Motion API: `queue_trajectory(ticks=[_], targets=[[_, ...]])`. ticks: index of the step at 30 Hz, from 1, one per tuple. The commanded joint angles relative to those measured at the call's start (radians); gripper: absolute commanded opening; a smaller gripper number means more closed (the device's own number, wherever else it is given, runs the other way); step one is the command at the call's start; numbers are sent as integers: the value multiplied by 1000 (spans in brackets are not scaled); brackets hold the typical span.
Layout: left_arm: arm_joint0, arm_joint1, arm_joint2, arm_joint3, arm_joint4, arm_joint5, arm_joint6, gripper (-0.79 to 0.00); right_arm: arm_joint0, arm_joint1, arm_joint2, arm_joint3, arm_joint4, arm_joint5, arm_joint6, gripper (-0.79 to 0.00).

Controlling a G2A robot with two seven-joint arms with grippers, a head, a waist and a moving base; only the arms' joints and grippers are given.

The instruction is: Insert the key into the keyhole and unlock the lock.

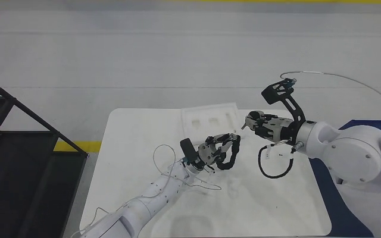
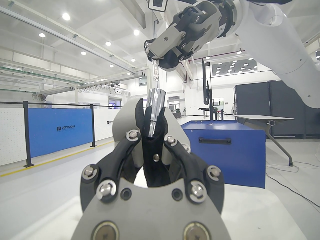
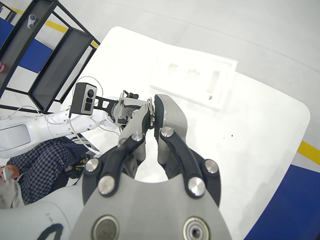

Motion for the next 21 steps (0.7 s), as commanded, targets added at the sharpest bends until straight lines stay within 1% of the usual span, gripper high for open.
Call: queue_trajectory(ticks=[1,5,6,9,11,13,16,21], targets=[[0,0,0,0,0,0,0,-785,0,0,0,0,0,0,0,-785],[0,0,0,0,0,0,0,-785,0,0,0,0,0,0,0,-785],[0,0,0,0,0,0,0,-785,-10,-1,-2,0,1,-6,-20,-785],[20,1,-11,-27,-18,18,-39,-785,-30,-2,-10,-12,-5,-9,-45,-785],[34,2,-6,-49,4,20,-20,-785,-38,-2,-10,-23,-17,4,-50,-785],[44,2,-1,-48,24,27,-6,-785,-49,-1,-9,-42,-32,18,-49,-785],[49,-3,1,-34,26,44,8,-785,-66,1,1,-66,-44,37,-45,-785],[44,-19,9,-4,19,76,70,-785,-100,4,11,-104,-61,50,-41,-785]])
